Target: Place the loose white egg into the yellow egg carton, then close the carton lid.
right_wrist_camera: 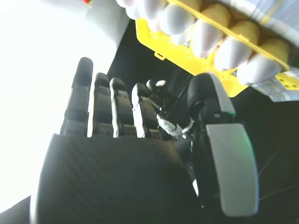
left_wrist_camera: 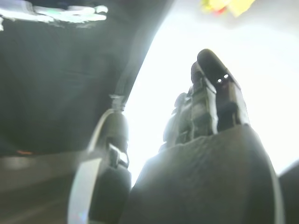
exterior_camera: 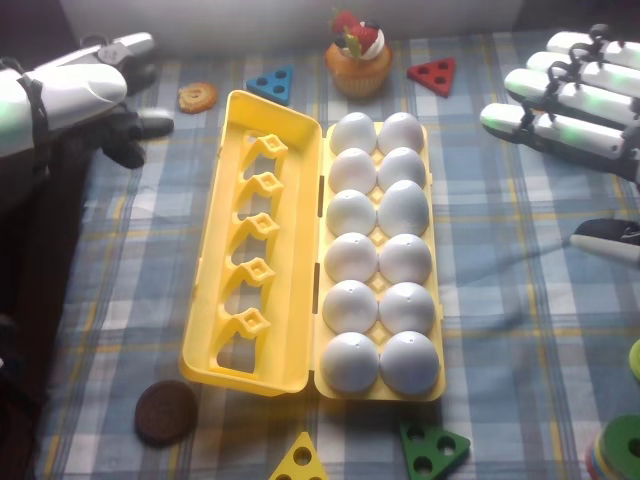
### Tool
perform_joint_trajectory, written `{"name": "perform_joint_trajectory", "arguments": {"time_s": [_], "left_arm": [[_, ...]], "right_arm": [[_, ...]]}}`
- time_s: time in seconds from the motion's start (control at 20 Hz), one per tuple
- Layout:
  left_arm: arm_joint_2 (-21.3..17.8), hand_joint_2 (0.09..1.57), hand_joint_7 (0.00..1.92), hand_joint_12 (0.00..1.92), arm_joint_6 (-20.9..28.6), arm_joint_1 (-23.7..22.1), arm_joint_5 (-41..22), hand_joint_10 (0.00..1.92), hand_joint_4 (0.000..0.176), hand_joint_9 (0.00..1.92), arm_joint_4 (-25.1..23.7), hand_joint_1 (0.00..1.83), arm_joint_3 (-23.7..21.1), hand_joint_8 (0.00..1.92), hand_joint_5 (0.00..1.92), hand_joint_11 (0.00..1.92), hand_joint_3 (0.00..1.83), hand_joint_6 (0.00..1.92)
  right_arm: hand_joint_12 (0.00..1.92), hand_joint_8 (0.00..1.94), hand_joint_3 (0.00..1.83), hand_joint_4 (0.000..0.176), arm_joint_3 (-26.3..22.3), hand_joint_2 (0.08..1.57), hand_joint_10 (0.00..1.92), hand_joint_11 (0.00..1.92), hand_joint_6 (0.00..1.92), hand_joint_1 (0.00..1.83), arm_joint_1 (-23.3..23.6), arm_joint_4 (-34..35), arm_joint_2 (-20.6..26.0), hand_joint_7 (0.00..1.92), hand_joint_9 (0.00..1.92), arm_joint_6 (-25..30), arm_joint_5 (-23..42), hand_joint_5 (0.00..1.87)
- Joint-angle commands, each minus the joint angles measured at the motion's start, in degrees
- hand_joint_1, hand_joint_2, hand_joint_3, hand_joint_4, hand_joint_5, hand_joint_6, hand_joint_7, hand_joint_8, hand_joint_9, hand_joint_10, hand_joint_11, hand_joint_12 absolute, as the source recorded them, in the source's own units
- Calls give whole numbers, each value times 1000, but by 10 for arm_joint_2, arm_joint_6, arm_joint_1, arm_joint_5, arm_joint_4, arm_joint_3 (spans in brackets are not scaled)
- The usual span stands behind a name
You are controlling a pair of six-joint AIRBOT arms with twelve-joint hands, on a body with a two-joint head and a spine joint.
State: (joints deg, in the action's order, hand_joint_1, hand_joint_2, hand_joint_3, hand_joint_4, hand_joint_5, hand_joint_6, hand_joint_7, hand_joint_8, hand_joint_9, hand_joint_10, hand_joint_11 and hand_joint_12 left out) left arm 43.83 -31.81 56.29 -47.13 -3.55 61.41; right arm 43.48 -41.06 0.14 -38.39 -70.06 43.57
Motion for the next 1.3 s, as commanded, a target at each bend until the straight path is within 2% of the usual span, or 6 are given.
{"name": "perform_joint_trajectory", "arguments": {"time_s": [0.0, 0.3, 0.55, 0.75, 0.95, 1.25], "left_arm": [[4, 1359, 5, 1378, 16, 2, -65, 87, 0, 377, 13, 0, 3, 0, 0, 104, 0, 0], [50, 1401, 0, 1329, 146, 26, -1, 19, 0, 302, -52, 0, 54, 0, 0, 0, 6, 0], [71, 1397, 0, 1372, 196, 27, 31, 30, 7, 363, -108, 0, 63, 0, 0, 73, 0, 0], [74, 1342, 0, 1305, 211, 27, 14, 43, 0, 423, -123, 0, 59, 0, 0, 146, 0, 0], [75, 1264, 0, 1050, 225, 27, -16, 41, 37, 516, -133, 107, 54, 0, 0, 454, 0, 0], [46, 1326, 0, 1191, 184, 22, -102, 24, 36, 562, -123, 20, 14, 0, 0, 357, 6, 0]], "right_arm": [[0, 0, 4, 84, -5, 1381, 0, 0, 0, 467, 3, 2, 8, 0, 0, -4, 81, 0], [26, 0, 0, 94, -18, 1367, 0, 36, 0, 396, -6, 2, 28, 0, 0, -7, 91, 0], [924, 0, 0, 126, -19, 1383, 0, 0, 0, 410, -7, 2, 33, 0, 0, -7, 90, 0], [532, 0, 1, 85, -19, 1394, 0, 0, 0, 466, -10, 5, 34, 0, 0, -7, 89, 0], [565, 0, 0, 148, -18, 1371, 0, 0, 0, 556, -12, 15, 36, 0, 0, -10, 89, 0], [579, 0, 0, 140, -18, 1366, 0, 0, 0, 687, -17, 21, 38, 0, 0, -12, 88, 0]]}}
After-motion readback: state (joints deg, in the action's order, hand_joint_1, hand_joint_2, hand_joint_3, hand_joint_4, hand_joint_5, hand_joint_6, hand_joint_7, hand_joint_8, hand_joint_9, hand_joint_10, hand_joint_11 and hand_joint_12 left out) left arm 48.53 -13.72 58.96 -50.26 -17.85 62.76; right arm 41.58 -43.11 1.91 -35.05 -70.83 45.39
